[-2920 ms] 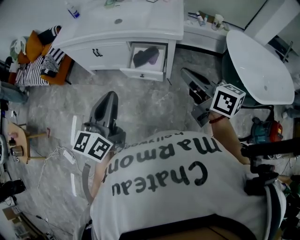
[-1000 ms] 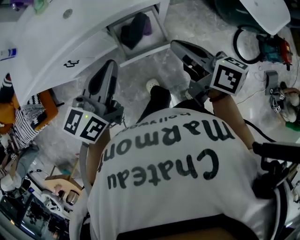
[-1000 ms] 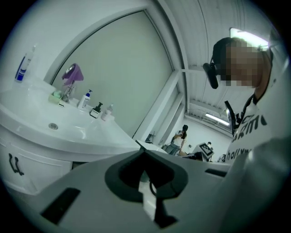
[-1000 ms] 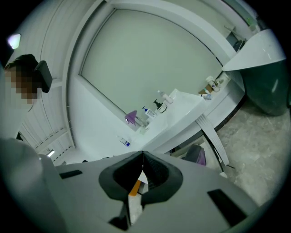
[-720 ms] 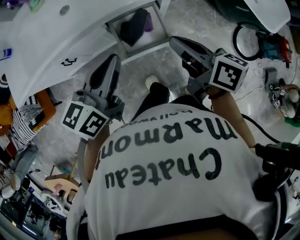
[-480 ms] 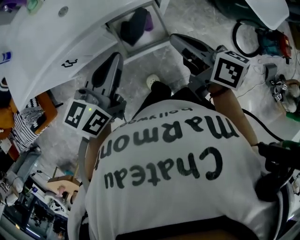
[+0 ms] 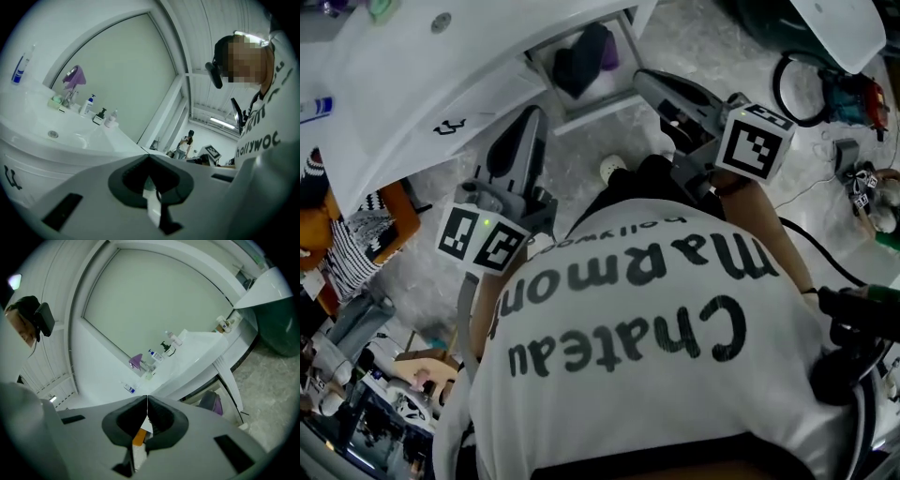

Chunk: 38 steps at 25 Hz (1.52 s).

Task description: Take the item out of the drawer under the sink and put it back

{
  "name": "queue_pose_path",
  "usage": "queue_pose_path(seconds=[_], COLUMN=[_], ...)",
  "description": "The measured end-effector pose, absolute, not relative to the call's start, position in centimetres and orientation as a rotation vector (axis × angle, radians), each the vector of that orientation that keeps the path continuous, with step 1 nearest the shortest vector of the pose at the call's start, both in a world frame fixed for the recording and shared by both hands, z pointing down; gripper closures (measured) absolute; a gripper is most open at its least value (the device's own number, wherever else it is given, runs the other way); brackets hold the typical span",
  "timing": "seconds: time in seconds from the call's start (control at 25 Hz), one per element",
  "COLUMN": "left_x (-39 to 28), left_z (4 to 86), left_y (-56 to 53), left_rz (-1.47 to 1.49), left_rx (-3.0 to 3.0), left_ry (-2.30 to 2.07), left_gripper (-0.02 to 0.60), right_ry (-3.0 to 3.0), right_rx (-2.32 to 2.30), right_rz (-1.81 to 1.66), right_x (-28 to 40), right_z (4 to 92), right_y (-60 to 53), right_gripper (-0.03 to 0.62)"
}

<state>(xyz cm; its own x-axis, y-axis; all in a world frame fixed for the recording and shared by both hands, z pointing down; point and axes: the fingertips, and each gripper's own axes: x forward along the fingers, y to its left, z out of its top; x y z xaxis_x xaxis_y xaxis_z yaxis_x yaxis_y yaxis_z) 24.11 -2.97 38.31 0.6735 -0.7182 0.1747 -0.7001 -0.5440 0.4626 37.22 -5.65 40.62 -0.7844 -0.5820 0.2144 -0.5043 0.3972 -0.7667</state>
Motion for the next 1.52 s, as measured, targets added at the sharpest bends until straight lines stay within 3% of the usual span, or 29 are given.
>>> queue_pose_path(seconds=[0.36, 1.12, 1.52], left_x=[27.3, 31.1, 29.6], left_z=[42.9, 53.0, 59.0], left_y=[-4.2, -9.7, -12.1], left_rz=[0.27, 0.49, 0.75], left_rx=[2.491, 2.228, 2.067], left_ry=[-1.096, -1.188, -1.302], left_gripper=[0.572, 0.571, 0.571], right_ry=[2.501, 2.908, 2.937], right_rx=[-0.996, -1.005, -0.942], right_rz=[-1.488, -1.469, -1.568], right_x=[37.9, 40.8, 43.9], right_z=[44.1, 52.9, 55.5], right_y=[-6.6, -11.2, -14.5], right_gripper=[0.582, 0.583, 0.583])
